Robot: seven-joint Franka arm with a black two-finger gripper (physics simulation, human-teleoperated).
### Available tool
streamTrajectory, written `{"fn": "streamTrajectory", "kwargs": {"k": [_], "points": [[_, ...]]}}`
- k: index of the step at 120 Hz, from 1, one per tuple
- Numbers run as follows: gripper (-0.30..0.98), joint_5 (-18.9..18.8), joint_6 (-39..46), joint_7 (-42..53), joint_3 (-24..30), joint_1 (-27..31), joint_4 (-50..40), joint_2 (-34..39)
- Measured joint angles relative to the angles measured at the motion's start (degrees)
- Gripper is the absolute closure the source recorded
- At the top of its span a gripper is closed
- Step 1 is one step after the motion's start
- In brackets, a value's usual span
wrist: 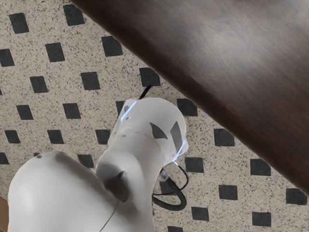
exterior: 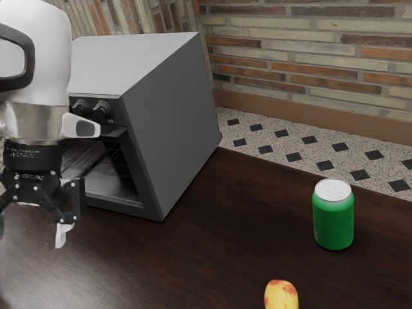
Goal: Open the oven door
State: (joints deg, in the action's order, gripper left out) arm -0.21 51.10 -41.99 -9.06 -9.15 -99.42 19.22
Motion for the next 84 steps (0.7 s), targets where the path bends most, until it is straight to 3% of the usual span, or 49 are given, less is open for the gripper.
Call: {"fn": "streamTrajectory", "kwargs": {"k": [15,34,52,72,84], "points": [[0.0,0.2,12.5,-18.2,-0.6,-2.4,1.9,-1.1],[0.0,-1.9,20.8,-36.4,-1.1,-2.0,13.7,-9.9],[0.0,-2.7,36.4,-47.1,-0.5,11.6,-7.6,7.0],[0.0,-3.1,52.6,-53.7,-0.5,18.4,-14.8,11.6],[0.0,-5.9,60.1,-55.7,0.2,19.7,-18.8,13.8]]}}
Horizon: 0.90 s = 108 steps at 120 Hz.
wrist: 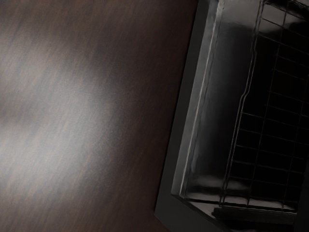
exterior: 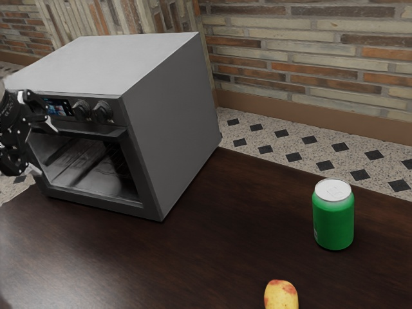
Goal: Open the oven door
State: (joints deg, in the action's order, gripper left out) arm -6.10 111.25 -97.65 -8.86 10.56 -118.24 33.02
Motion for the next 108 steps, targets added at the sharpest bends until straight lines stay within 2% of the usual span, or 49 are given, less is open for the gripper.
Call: {"fn": "streamTrajectory", "kwargs": {"k": [15,34,57,108], "points": [[0.0,-1.9,6.1,-1.2,0.2,0.3,-2.1,0.7],[0.0,-2.9,10.1,-1.1,0.2,1.3,-3.1,0.4],[0.0,-3.1,12.1,-0.6,0.2,6.7,-3.4,-1.3],[0.0,-3.2,14.8,2.1,2.2,8.1,-3.4,-3.6]]}}
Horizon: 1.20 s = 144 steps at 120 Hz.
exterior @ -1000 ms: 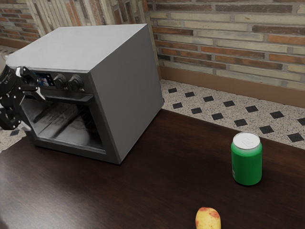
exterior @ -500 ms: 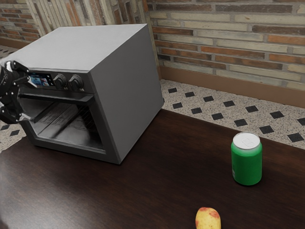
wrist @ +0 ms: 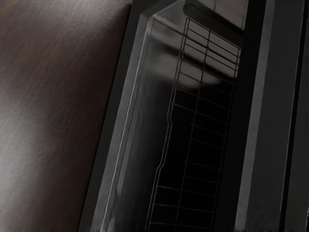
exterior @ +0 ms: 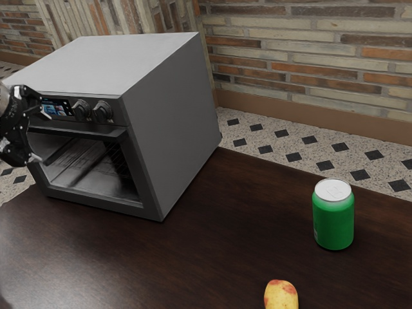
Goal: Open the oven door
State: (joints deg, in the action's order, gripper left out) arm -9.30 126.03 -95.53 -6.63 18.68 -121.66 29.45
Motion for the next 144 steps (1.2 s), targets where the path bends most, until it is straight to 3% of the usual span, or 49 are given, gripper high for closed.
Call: {"fn": "streamTrajectory", "kwargs": {"k": [144], "points": [[0.0,0.3,5.5,1.9,3.3,2.4,0.9,-5.9]]}}
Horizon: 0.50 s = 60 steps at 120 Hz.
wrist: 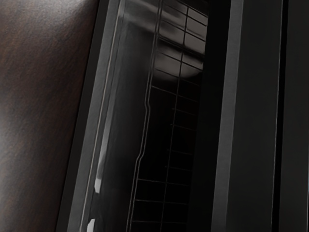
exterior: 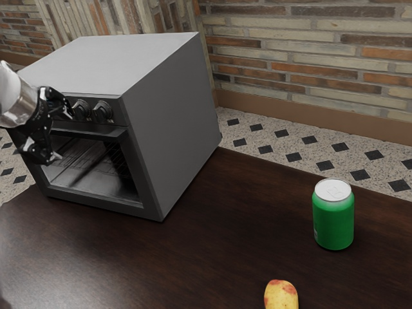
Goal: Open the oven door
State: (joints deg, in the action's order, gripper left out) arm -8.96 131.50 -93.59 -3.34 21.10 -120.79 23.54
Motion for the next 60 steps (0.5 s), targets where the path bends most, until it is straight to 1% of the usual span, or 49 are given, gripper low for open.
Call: {"fn": "streamTrajectory", "kwargs": {"k": [60], "points": [[0.0,1.1,0.7,-0.3,-0.1,1.4,-2.5,0.3]]}}
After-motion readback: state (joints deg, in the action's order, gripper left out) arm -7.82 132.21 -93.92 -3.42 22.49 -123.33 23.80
